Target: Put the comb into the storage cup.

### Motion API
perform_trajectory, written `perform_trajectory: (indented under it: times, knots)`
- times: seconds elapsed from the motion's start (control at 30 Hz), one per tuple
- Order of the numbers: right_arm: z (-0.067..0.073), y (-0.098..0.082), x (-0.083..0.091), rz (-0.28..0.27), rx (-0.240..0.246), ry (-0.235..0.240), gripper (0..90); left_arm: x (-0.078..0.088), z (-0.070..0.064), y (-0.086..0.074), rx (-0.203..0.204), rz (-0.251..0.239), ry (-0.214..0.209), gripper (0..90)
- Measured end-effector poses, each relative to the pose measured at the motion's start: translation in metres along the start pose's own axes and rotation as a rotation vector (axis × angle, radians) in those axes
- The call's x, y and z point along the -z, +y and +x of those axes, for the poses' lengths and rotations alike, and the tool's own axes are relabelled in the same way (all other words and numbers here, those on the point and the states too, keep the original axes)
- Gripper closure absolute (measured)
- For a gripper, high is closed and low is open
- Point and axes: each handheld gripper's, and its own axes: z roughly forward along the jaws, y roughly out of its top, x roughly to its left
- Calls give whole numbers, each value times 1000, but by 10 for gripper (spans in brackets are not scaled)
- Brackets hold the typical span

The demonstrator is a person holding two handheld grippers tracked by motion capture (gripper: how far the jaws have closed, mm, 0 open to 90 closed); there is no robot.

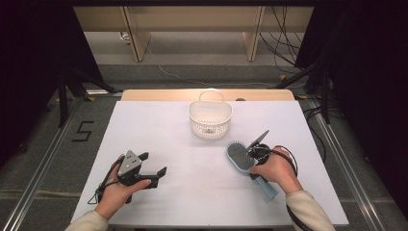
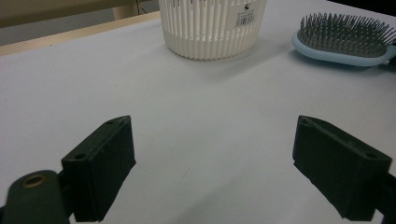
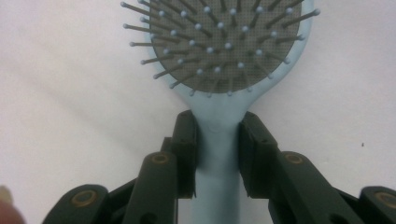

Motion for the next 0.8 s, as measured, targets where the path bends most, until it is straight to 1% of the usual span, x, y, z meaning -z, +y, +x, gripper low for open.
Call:
perform_trajectory:
  times: [0.23, 0.5, 0.57, 0.8]
  knots:
    - [-1, -2, 6, -41, -5, 7, 709, 0, 0, 0, 0, 0, 1, 124]
    - [-4, -6, 8, -68, -15, 14, 709, 0, 0, 0, 0, -1, 1, 124]
    - [-4, -7, 9, -69, -5, 16, 709, 0, 0, 0, -1, -1, 1, 124]
    - [-5, -13, 13, -103, -4, 14, 709, 0, 0, 0, -1, -1, 0, 124]
